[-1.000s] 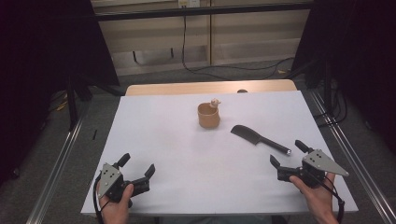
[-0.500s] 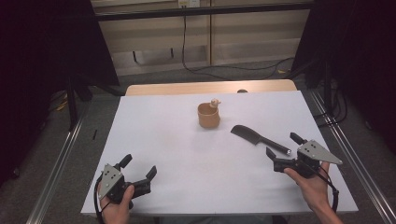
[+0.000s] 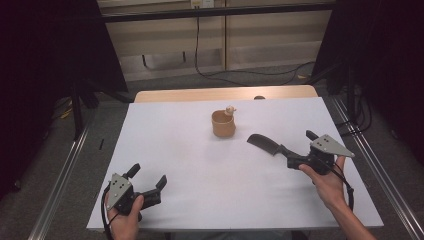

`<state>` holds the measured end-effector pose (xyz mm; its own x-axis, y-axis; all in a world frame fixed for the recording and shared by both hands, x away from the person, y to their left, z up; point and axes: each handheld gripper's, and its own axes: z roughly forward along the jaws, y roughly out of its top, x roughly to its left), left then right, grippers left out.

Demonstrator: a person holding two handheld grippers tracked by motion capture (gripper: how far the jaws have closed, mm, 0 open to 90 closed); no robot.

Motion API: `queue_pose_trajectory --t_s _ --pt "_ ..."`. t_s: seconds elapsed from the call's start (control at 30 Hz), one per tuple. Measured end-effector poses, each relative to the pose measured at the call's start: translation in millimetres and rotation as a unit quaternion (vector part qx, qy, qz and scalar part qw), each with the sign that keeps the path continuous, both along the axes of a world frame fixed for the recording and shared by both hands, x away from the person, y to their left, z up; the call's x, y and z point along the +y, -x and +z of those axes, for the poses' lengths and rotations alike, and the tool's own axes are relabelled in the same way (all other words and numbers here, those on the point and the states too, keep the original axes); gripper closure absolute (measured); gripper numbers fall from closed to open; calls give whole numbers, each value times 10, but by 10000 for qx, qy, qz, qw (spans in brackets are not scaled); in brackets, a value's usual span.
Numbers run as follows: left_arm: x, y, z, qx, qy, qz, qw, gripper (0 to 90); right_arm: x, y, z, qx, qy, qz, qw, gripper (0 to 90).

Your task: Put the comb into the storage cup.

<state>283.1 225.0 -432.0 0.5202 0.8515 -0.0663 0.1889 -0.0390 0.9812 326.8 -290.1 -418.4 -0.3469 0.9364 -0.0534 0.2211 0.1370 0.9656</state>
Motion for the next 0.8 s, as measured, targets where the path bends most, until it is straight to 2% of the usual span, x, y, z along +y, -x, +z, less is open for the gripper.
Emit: queue_pose_trajectory --t_s 0.1,0.13,0.17,0.2,0.3,0.53,0.6,0.67,0.8 --pt "-2 -1 0 3 -3 -3 10000 23 2 -33 16 2 -87 -18 10000 14" --pt "-4 -6 -4 15 -11 2 10000 23 -4 -55 18 93 -110 -60 9999 14" --pt "-4 -6 -4 15 -11 2 10000 23 -4 -55 18 93 -110 -60 9999 14" --pt "-9 -9 -7 30 -4 3 10000 23 -17 -103 14 260 -127 -152 9995 14" --pt "-9 -17 -11 44 -52 3 10000 22 -44 -170 14 384 -125 -197 9990 14" --pt "-10 -15 -11 43 -40 13 10000 23 -84 -283 72 695 -27 -143 9975 18" --pt "-10 -13 -11 47 -24 18 10000 23 -97 -293 88 814 -58 -107 9966 28" --pt "-2 1 -3 -9 -13 -33 10000 22 -108 -302 76 949 27 -12 9955 29" --pt "-6 -2 -7 7 -7 -33 10000 23 -129 -318 51 1176 73 76 9930 30"
